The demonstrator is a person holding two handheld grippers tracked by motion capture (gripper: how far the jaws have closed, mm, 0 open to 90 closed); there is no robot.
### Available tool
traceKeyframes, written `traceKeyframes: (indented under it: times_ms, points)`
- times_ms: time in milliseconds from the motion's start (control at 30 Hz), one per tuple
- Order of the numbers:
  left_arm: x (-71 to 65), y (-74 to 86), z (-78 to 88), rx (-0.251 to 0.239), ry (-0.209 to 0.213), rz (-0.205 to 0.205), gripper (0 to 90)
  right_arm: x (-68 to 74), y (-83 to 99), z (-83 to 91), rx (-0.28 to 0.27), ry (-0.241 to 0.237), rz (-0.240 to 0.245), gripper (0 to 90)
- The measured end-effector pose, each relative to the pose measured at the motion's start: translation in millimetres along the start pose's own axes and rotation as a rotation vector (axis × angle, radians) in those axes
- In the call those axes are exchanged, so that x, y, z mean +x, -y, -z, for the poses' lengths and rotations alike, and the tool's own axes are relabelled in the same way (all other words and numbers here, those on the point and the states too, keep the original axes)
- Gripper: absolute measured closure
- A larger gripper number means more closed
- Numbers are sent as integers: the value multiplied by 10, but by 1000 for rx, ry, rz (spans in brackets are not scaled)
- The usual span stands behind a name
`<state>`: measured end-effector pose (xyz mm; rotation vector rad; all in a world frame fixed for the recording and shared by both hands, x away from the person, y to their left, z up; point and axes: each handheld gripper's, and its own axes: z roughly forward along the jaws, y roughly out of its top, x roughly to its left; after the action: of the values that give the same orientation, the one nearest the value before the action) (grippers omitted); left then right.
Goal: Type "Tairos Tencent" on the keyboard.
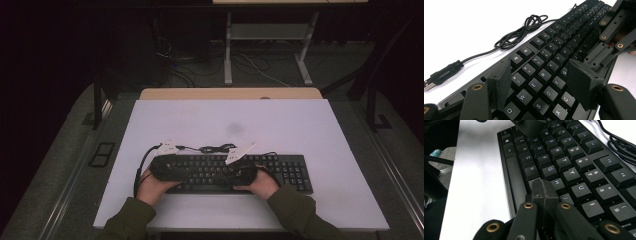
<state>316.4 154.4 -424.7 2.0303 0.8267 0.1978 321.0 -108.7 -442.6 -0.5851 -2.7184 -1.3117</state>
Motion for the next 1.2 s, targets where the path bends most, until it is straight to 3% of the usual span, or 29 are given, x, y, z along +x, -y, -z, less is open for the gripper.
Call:
traceKeyframes:
  times_ms: [233, 367, 533, 700, 933, 1200]
  points:
    - [-14, -30, -19, 4, -1, -11, 401, -29, -9, 63, -27, 6, -3, 891]
    - [-18, -44, -35, 4, 3, -6, 450, -52, -11, 108, -46, 5, -14, 838]
    - [-28, -60, -57, 6, 16, -4, 544, -94, -11, 179, -76, 7, -34, 730]
    - [-43, -86, -89, 8, 35, -10, 716, -144, 0, 238, -107, 20, -59, 588]
    - [-81, -114, -160, 27, 60, -25, 890, -204, 11, 282, -136, 49, -82, 448]
    - [-116, -122, -256, 51, 72, -35, 891, -257, 27, 298, -156, 106, -105, 260]
